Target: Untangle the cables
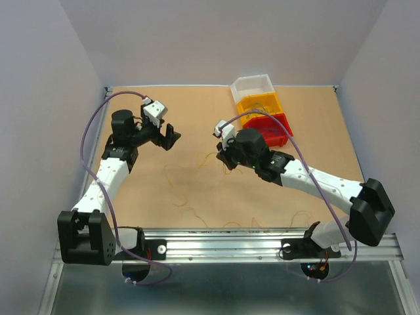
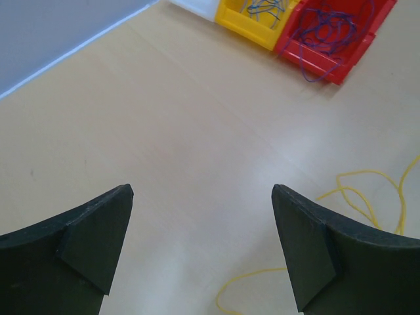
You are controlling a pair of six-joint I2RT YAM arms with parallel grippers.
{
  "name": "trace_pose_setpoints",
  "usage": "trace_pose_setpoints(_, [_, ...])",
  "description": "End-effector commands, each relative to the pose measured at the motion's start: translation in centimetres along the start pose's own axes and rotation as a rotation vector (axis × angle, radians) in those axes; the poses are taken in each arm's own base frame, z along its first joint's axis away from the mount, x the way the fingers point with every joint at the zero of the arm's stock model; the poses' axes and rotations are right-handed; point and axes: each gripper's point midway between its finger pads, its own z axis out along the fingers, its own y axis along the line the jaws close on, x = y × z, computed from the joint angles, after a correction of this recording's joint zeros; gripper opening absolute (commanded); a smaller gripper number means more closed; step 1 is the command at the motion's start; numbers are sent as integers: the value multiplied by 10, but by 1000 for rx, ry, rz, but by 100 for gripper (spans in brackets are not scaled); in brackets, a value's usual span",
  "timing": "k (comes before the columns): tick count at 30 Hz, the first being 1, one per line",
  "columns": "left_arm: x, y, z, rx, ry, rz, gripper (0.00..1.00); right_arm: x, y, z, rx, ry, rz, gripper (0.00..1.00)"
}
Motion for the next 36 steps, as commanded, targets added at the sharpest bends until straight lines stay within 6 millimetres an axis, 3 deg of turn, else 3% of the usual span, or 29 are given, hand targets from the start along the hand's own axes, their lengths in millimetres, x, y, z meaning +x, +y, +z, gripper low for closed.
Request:
trace_pose_setpoints(1, [-6, -43, 7, 162, -47, 96, 99, -14, -17, -10, 125, -123, 44, 1])
trace_pose_setpoints(3, [-3, -56, 10, 202, -46, 132, 99, -19, -23, -20, 161, -157, 69, 0])
trace_pose_setpoints(5, [3, -80, 17, 267, -30, 166, 99, -13, -20, -20, 147, -144, 70, 0])
trace_pose_setpoints(10, [23, -110, 29, 324, 36, 250, 99, 0, -24, -29, 181, -105, 91, 4])
trace_pose_setpoints(11, [26, -112, 30, 327, 41, 249, 99, 6, -22, -29, 167, -84, 89, 20])
trace_pose_setpoints(13, [28, -111, 32, 324, 50, 246, 99, 22, -15, -30, 144, -19, 122, 39])
trace_pose_setpoints(14, [29, -111, 33, 326, 54, 244, 99, 25, -16, -31, 149, -7, 129, 59])
trace_pose_setpoints(16, [32, -110, 35, 329, 68, 240, 99, 35, -10, -32, 127, 30, 141, 71])
trace_pose_setpoints(18, [33, -110, 35, 327, 73, 237, 99, 46, 11, -31, 7, 71, 124, 73])
trace_pose_setpoints(19, [31, -105, 37, 302, 76, 236, 99, 59, 33, -32, -115, 113, 105, 73])
trace_pose_setpoints(20, [28, -98, 39, 261, 77, 230, 99, 65, 42, -31, -156, 128, 71, 73])
trace_pose_setpoints(23, [23, -49, 39, 84, 83, 141, 99, 76, 72, -21, -202, 173, -14, 77])
trace_pose_setpoints(25, [16, -34, 36, 93, 58, 58, 99, 76, 90, -16, -242, 182, -66, 77])
trace_pose_setpoints(26, [18, -11, 29, 44, 56, 16, 99, 84, 106, -11, -265, 206, -102, 78])
trace_pose_setpoints(29, [19, 17, 22, -15, 47, -46, 99, 92, 134, -9, -308, 227, -176, 78])
trace_pose_setpoints(32, [19, 27, 20, -42, 41, -73, 99, 100, 158, -13, -337, 235, -240, 79])
trace_pose_setpoints(36, [18, 31, 17, -57, 34, -80, 99, 113, 165, -16, -291, 259, -244, 81])
